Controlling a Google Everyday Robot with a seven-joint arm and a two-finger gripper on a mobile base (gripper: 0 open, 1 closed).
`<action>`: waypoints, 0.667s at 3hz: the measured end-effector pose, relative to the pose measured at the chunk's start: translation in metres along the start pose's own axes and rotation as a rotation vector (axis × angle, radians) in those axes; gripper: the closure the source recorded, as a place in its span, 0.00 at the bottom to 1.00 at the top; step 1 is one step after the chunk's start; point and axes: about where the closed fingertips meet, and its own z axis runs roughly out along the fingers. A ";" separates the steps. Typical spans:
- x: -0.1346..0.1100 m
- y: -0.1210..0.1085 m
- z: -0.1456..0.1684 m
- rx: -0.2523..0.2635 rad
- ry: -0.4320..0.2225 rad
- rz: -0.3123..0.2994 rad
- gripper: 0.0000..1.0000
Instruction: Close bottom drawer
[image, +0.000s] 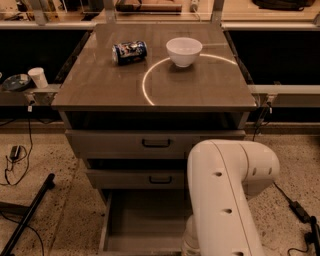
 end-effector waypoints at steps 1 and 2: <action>-0.001 -0.003 0.000 0.005 -0.001 -0.007 1.00; -0.002 -0.006 0.005 -0.005 0.009 -0.026 1.00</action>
Offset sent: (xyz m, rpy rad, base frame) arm 0.0692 0.0233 -0.0530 -0.0054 -0.0217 0.0780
